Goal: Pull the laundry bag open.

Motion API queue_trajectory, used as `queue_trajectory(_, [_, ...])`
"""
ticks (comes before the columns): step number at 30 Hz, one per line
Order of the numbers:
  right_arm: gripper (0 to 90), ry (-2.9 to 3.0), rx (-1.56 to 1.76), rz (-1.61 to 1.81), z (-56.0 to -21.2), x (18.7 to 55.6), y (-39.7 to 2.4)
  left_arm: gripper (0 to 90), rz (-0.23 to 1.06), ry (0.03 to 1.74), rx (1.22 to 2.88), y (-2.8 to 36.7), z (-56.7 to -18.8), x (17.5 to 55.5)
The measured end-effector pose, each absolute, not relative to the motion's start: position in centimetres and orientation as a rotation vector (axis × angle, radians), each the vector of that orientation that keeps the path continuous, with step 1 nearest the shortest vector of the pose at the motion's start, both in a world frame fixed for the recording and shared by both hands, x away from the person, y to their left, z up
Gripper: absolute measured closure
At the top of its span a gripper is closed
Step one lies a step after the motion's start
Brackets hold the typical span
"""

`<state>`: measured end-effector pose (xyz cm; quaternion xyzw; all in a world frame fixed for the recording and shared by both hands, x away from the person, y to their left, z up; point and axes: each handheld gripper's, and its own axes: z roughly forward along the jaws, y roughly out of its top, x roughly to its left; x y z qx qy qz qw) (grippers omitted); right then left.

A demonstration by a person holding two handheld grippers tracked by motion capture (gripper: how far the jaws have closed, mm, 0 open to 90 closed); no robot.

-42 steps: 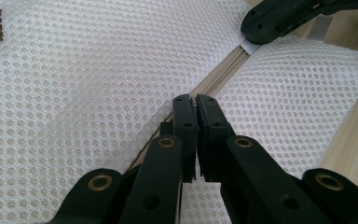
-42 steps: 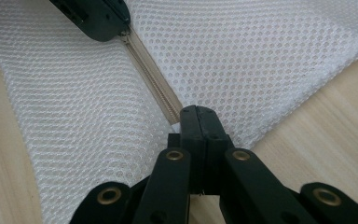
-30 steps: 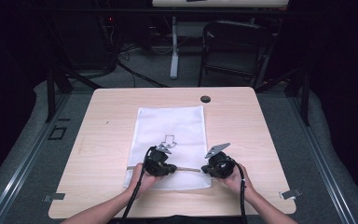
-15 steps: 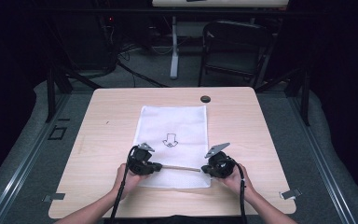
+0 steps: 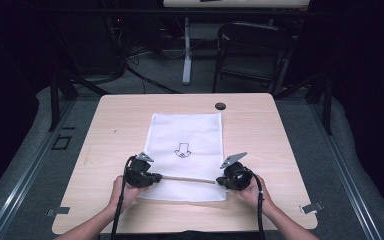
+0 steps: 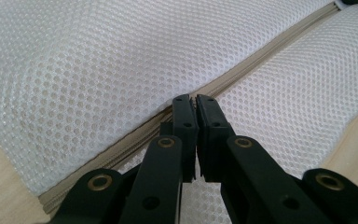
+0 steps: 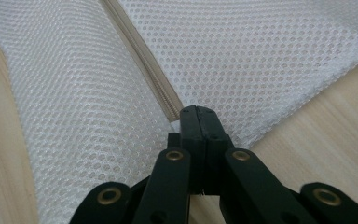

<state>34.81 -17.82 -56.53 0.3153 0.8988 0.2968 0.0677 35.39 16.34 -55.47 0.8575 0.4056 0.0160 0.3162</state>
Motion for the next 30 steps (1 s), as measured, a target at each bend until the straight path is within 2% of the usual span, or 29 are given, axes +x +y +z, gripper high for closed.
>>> queue_trajectory(17, [90.0,2.713,0.949,0.893,-56.5,34.9,-17.9,88.4,0.086,1.076,2.264,18.2,-55.2,35.0])
queue_trajectory(28, [90.0,2.706,0.956,0.904,-56.5,34.9,-17.9,88.3,0.149,1.223,2.208,22.7,-55.1,34.7])
queue_trajectory(30, [90.0,2.71,0.957,0.905,-56.5,34.9,-17.9,88.3,0.123,1.237,2.195,23.2,-55.2,34.7])
